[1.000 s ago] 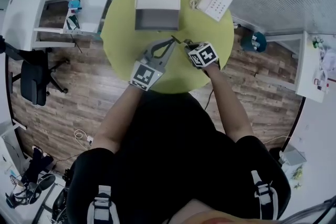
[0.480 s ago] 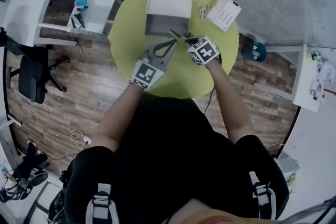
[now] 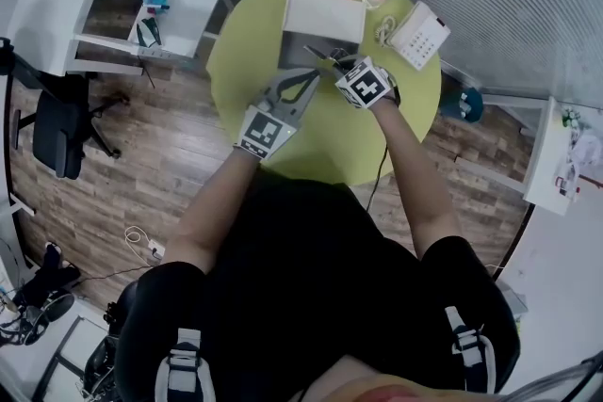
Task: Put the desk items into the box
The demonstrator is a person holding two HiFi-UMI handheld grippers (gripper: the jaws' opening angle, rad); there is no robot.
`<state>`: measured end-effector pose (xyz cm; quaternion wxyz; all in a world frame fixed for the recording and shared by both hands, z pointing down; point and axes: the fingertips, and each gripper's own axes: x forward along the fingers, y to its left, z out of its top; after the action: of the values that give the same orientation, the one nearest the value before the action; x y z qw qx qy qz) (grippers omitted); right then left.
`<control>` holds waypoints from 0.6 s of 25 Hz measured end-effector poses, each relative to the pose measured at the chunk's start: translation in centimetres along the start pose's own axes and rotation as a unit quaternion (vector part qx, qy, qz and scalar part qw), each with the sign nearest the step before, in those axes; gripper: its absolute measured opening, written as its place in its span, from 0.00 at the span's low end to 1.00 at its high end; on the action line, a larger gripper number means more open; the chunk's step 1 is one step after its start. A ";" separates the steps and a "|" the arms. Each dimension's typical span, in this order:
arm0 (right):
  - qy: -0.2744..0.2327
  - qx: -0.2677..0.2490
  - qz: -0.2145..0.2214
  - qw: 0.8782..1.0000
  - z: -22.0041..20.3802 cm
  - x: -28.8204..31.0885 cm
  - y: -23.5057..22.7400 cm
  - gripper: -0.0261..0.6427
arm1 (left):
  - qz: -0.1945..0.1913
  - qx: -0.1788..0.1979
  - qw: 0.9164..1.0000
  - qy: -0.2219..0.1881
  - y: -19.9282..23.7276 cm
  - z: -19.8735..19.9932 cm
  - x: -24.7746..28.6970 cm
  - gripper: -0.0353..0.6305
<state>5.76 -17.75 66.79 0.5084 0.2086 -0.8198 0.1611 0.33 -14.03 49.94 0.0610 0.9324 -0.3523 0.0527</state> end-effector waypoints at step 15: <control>0.046 -0.035 0.022 0.998 2.5 6.0 0.1 0.09 | 0.012 -0.033 0.999 -0.009 4.7 -1.7 0.2 0.07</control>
<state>1.42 -19.91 71.15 0.5486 0.1647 -0.8053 0.1527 -2.76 -17.42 51.96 0.0877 0.9261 -0.3654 0.0339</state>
